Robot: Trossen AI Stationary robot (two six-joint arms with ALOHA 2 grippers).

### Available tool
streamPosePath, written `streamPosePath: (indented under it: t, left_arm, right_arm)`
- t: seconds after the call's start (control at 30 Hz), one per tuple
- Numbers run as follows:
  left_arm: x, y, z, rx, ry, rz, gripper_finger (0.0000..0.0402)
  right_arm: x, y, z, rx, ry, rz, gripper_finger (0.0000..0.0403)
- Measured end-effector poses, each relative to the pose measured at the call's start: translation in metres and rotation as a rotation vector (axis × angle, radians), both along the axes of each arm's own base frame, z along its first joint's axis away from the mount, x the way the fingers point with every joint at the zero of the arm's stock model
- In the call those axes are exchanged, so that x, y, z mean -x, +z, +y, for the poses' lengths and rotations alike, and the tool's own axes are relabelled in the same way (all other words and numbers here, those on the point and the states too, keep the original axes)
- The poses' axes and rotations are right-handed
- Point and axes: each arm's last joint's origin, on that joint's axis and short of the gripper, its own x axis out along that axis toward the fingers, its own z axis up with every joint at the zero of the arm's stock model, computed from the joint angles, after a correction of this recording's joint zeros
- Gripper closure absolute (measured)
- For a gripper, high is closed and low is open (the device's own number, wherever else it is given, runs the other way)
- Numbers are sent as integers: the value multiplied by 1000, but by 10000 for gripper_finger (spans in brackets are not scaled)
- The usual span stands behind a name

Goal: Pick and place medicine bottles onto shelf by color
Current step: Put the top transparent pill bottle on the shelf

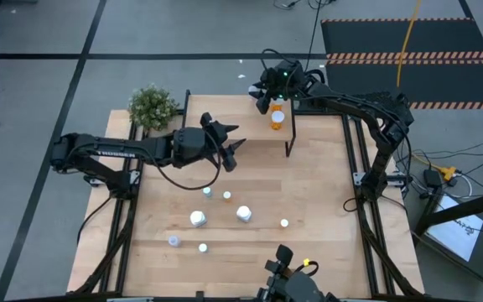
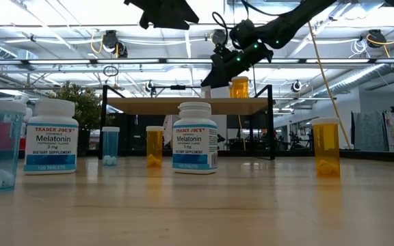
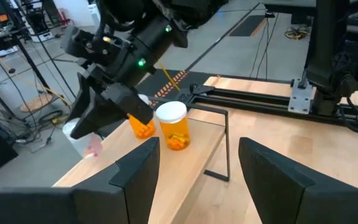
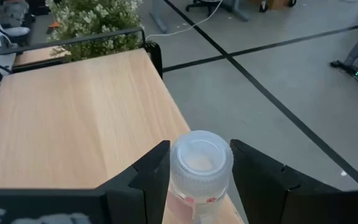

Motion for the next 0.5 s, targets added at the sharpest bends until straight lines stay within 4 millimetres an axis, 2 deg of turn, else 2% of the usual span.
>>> streamPosePath:
  t: [0.5]
  left_arm:
    - [0, 0, 0, -3, -1, -2, 183]
  right_arm:
    - [2, -12, -5, -50, -39, 50, 245]
